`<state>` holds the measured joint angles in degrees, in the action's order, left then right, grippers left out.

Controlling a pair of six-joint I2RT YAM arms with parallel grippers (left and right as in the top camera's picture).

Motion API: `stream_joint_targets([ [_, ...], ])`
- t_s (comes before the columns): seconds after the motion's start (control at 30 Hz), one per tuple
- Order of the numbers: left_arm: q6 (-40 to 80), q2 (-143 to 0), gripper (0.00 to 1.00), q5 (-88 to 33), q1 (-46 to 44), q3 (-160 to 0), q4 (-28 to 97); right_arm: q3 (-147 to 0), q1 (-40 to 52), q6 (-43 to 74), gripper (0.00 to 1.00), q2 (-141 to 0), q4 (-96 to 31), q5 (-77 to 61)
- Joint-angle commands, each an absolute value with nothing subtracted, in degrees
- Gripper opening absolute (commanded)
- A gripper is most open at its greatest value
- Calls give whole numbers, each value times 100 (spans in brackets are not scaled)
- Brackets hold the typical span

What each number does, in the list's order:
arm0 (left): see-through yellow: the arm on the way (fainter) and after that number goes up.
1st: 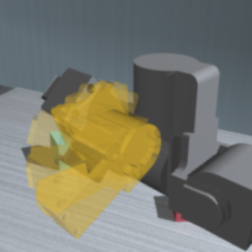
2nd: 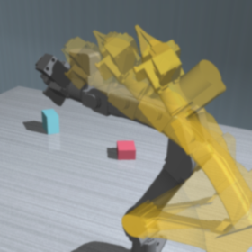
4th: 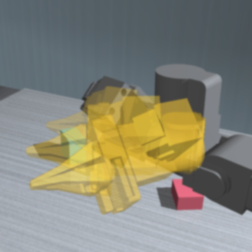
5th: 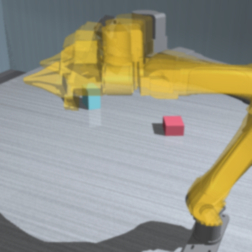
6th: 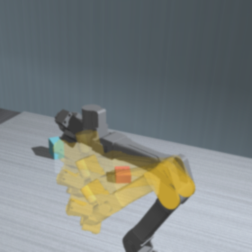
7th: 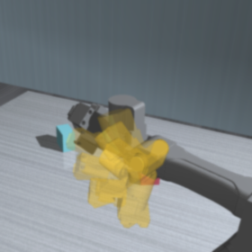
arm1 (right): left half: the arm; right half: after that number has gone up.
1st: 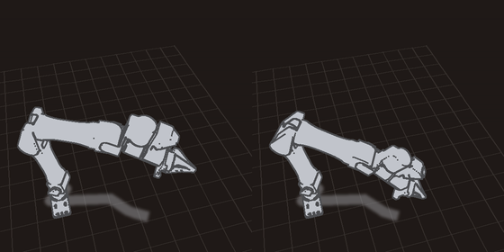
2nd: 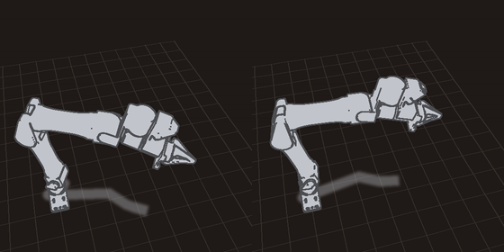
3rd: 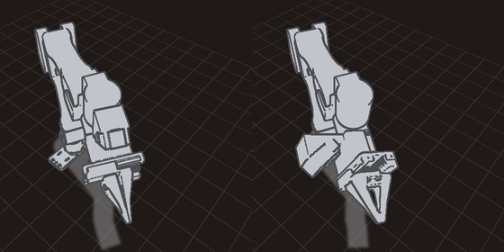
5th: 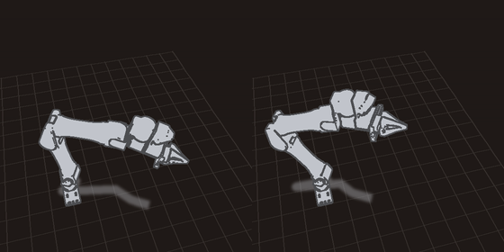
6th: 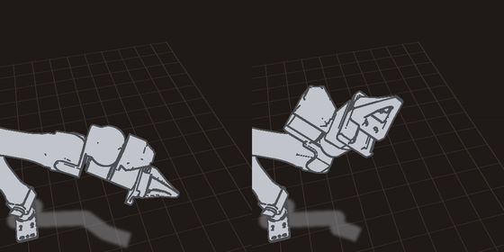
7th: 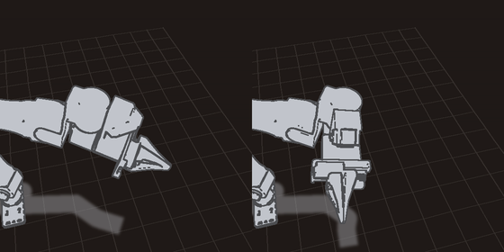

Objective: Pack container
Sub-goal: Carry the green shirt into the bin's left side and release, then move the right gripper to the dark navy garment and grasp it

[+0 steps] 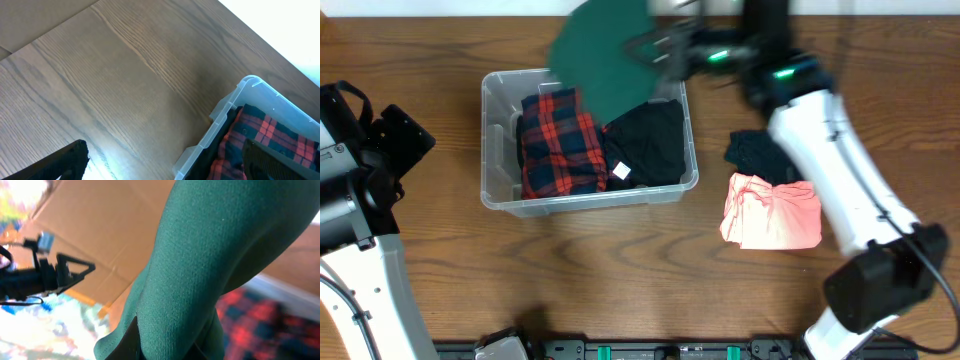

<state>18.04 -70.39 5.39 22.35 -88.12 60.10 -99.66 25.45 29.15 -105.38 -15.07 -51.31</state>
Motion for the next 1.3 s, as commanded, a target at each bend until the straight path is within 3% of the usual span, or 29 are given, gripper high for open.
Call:
stream_joint_targets([
  [0.0, 1828, -7052, 98, 631, 2259, -8884, 6020, -9996, 3234, 3393, 1, -10818, -1428, -4340],
  [0.23, 1828, -7052, 98, 631, 2259, -8884, 6020, -9996, 4007, 3774, 1, -11631, -1372, -3597],
  [0.53, 1828, -7052, 98, 631, 2259, -8884, 6020, -9996, 3879, 3717, 3, -12630, -1695, -3070],
  [0.67, 1828, -7052, 98, 631, 2259, -8884, 6020, -9996, 3854, 3262, 3, -12752, -2250, -2027],
  [0.83, 1828, -7052, 98, 631, 2259, -8884, 6020, -10003, 3791, 2561, 17, -12591, -2659, -1667],
  [1.0, 1828, -7052, 98, 631, 2259, -8884, 6020, -10003, 3660, 1929, 40, -11896, -2818, -1752],
  [1.27, 1828, -7052, 98, 631, 2259, -8884, 6020, -10005, 2921, 1837, 60, -10165, -3446, -1157],
])
